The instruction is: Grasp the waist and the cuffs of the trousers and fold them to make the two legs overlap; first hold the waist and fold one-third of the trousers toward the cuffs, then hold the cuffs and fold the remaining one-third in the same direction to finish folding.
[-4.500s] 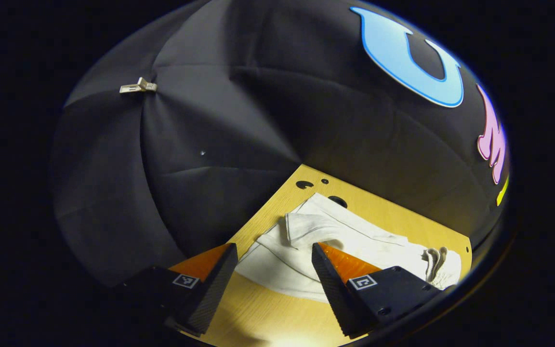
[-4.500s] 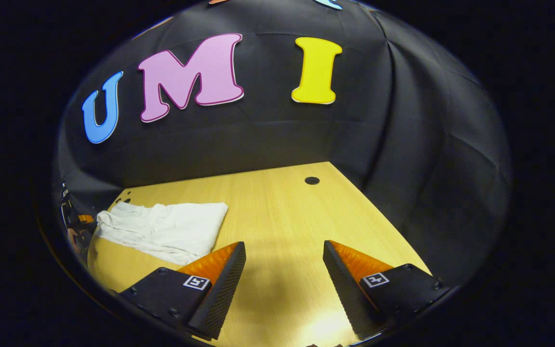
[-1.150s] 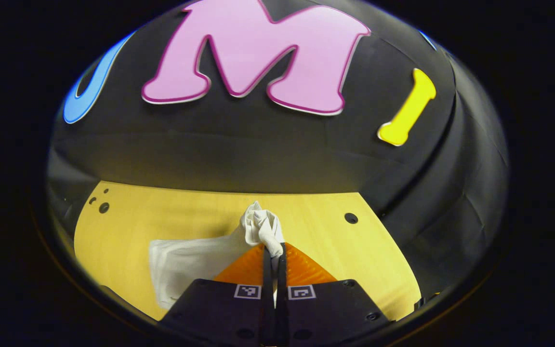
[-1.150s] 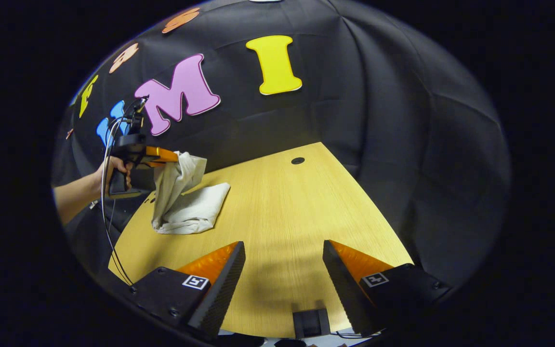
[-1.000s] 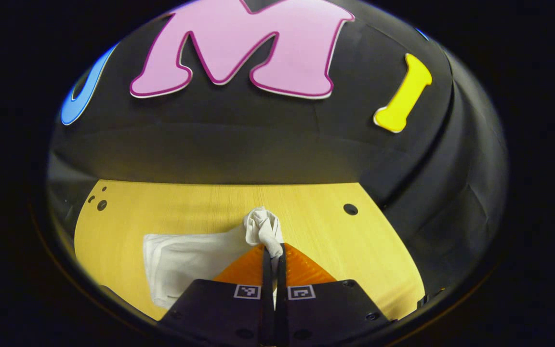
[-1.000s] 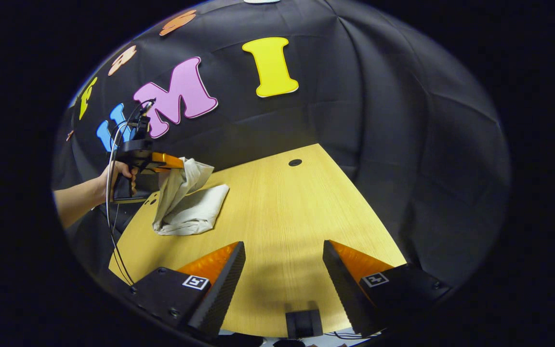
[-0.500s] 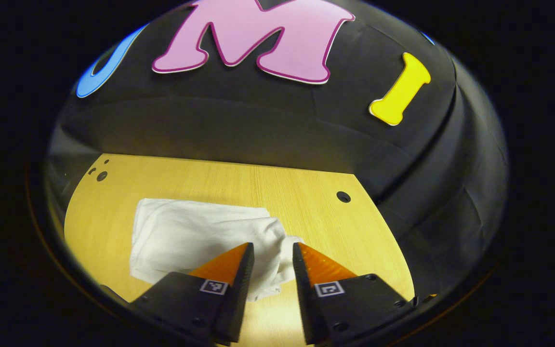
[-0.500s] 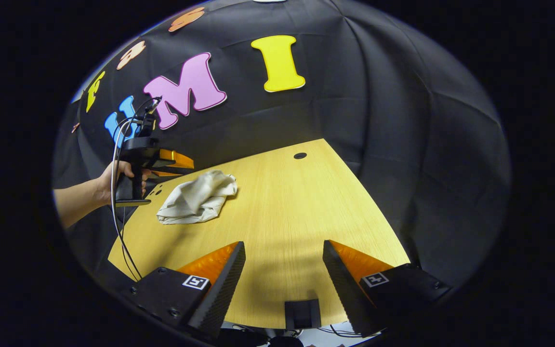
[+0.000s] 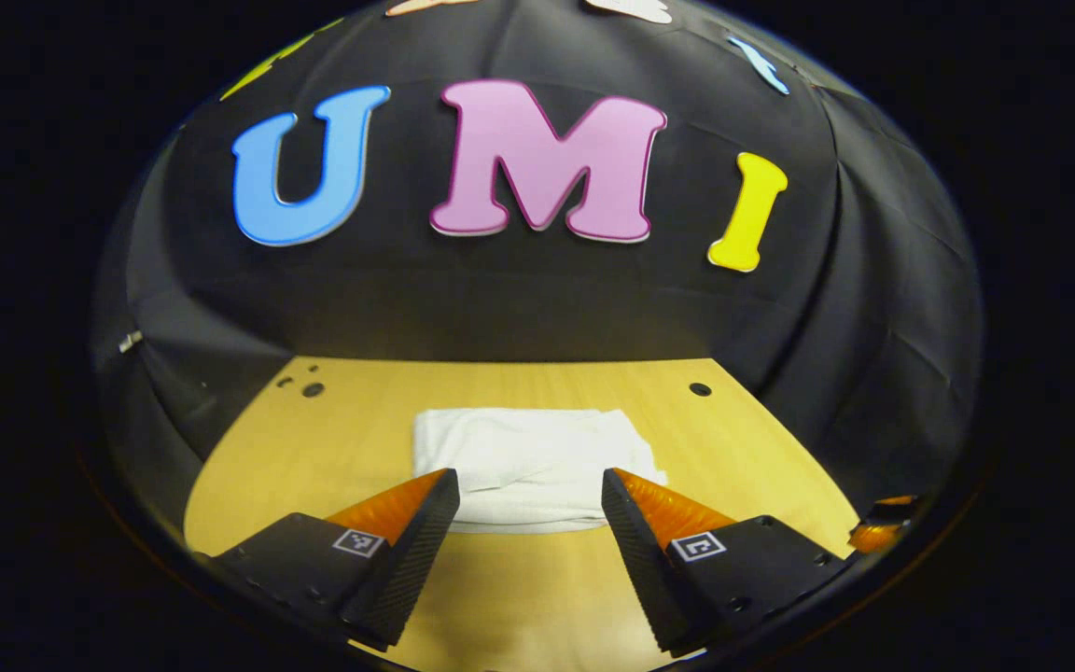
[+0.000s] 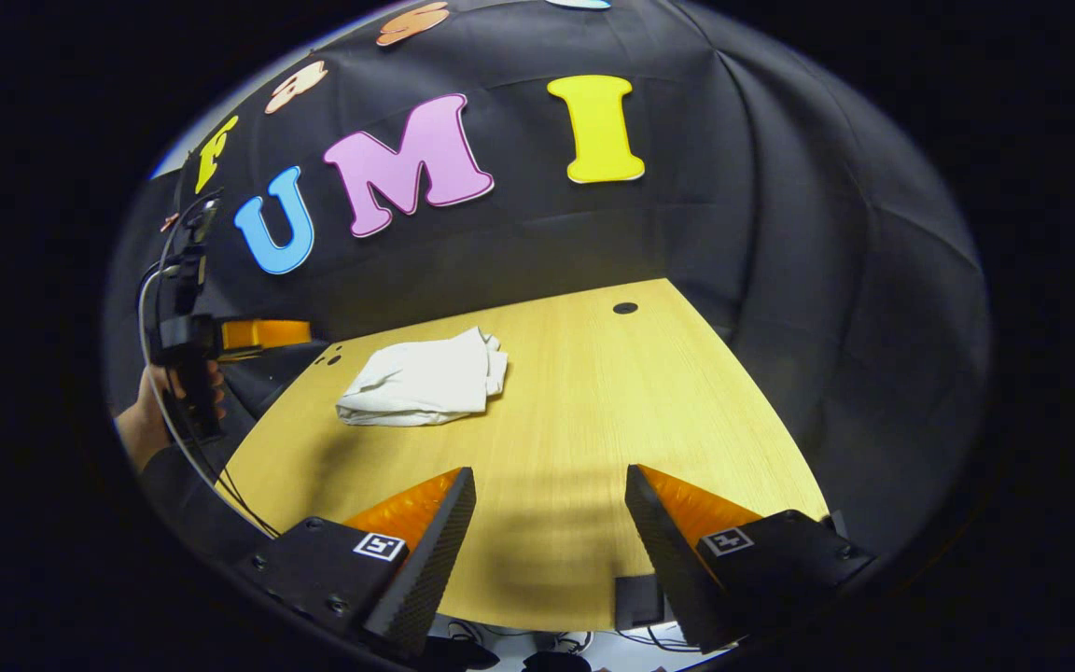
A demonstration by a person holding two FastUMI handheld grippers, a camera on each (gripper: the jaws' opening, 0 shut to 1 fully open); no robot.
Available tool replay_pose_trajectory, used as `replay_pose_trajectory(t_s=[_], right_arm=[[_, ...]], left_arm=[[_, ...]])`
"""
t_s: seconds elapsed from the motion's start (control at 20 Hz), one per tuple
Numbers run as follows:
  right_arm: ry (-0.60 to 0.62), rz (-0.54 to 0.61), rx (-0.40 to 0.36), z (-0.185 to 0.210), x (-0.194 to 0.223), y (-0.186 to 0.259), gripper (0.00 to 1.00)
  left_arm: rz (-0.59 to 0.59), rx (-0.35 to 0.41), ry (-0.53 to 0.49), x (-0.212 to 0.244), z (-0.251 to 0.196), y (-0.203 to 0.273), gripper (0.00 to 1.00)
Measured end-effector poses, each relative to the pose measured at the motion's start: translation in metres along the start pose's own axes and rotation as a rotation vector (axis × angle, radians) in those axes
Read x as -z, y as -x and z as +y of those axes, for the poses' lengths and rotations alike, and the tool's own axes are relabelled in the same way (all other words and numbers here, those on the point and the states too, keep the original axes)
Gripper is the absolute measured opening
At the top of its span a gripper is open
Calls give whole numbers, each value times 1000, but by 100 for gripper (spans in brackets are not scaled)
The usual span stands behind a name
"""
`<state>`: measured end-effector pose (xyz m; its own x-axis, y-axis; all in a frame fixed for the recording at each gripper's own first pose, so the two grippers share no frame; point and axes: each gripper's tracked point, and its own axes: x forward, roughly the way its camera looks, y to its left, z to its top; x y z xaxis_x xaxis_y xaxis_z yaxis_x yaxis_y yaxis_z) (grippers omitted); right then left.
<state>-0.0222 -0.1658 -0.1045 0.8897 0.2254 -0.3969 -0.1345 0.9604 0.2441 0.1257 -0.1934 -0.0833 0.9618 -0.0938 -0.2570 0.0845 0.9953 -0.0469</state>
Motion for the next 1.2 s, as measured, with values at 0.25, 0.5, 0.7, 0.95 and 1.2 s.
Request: replay_pose_trajectory(t_s=[0.25,0.5,0.7,0.95,1.2], right_arm=[[76,-110,46,41,-46,23,99],[121,-139,26,106,-54,47,99],[146,-102,-50,173,-37,66,99],[176,-153,-78,224,-34,84,99],[115,-176,-49,243,-9,107,99]], left_arm=[[-68,-49,-11,2,57,87,96],[-79,-88,35,34,104,175,98],[-125,-114,50,45,130,219,97],[-169,-130,133,46,155,260,97],[-159,-99,147,57,161,264,97]])
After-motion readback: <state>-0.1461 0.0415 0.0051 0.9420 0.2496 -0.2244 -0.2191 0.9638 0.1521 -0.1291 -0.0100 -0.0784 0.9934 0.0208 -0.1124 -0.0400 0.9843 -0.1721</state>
